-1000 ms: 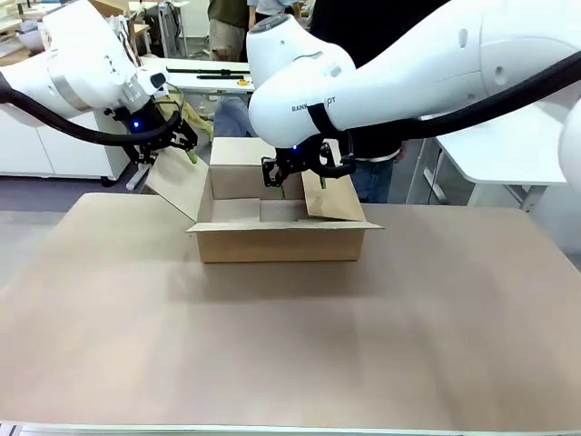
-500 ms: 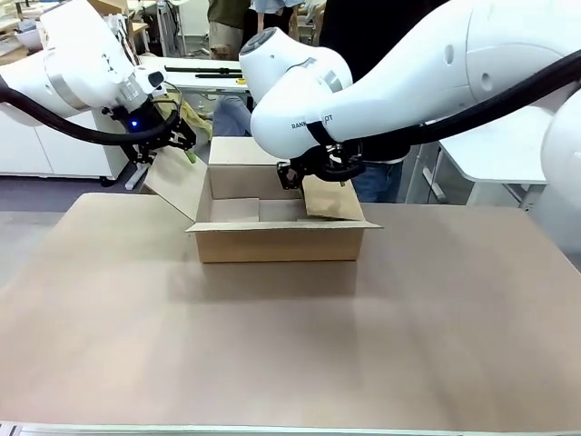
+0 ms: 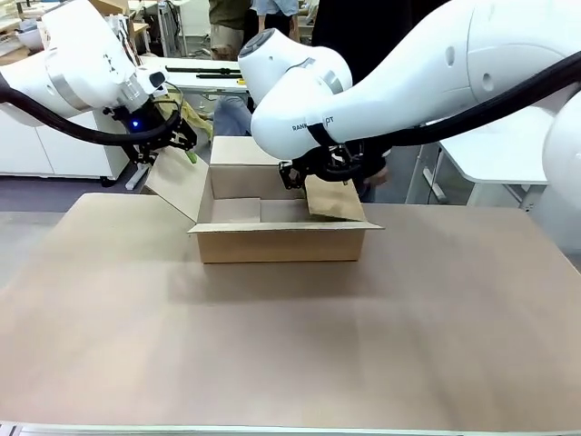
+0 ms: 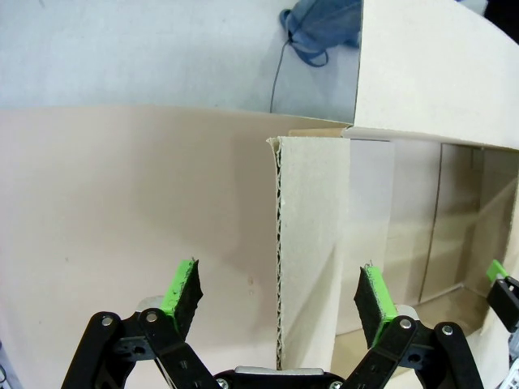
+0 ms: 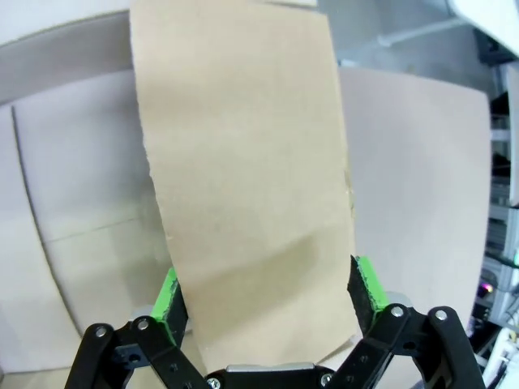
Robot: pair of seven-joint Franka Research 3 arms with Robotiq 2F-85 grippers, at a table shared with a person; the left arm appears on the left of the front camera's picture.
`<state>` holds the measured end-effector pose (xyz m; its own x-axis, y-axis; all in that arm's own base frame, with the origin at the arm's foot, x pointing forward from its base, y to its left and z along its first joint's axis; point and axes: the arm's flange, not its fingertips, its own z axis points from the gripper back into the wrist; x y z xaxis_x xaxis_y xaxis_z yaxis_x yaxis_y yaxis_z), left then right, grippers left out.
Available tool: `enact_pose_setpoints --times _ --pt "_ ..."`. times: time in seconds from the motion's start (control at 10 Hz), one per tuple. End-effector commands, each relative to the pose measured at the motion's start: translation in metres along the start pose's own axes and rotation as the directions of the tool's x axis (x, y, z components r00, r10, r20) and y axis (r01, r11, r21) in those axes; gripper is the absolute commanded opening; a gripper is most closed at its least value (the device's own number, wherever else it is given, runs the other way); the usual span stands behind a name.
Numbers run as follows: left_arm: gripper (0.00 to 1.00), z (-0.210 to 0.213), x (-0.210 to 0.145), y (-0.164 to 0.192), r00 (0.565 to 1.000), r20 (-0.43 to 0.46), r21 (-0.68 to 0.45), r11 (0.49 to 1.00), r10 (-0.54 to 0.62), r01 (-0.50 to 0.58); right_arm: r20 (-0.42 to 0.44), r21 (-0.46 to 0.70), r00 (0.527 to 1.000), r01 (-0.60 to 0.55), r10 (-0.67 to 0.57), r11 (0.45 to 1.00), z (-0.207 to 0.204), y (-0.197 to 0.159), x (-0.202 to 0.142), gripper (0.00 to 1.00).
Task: Pack the gift set into the box.
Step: Place both hands on the side flaps of the Package Box and spread them outward.
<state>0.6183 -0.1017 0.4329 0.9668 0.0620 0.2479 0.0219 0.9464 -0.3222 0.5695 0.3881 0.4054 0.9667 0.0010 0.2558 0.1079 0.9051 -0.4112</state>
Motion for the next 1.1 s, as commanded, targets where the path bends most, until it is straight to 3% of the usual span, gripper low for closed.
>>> enact_pose_setpoints --times 0.0,0.6,0.9,1.0 --pt "1.00 0.000 0.000 0.000 1.000 0.000 0.014 1.000 0.012 -0.012 0.063 -0.069 0.996 0.062 -0.058 0.996 0.015 -0.018 -0.003 1.00" --pt "1.00 0.000 0.000 0.000 1.000 0.000 0.014 1.000 0.012 -0.012 0.014 -0.063 0.991 0.131 -0.130 0.989 0.026 -0.082 0.001 1.00" --pt "1.00 0.000 0.000 0.000 1.000 0.000 0.014 1.000 0.012 -0.012 0.003 -0.086 0.974 0.225 -0.226 0.971 0.034 -0.117 -0.012 1.00" --pt "1.00 0.000 0.000 0.000 1.000 0.000 0.014 1.000 0.012 -0.012 -0.044 0.019 0.991 0.128 -0.127 0.992 0.035 -0.114 -0.016 1.00"
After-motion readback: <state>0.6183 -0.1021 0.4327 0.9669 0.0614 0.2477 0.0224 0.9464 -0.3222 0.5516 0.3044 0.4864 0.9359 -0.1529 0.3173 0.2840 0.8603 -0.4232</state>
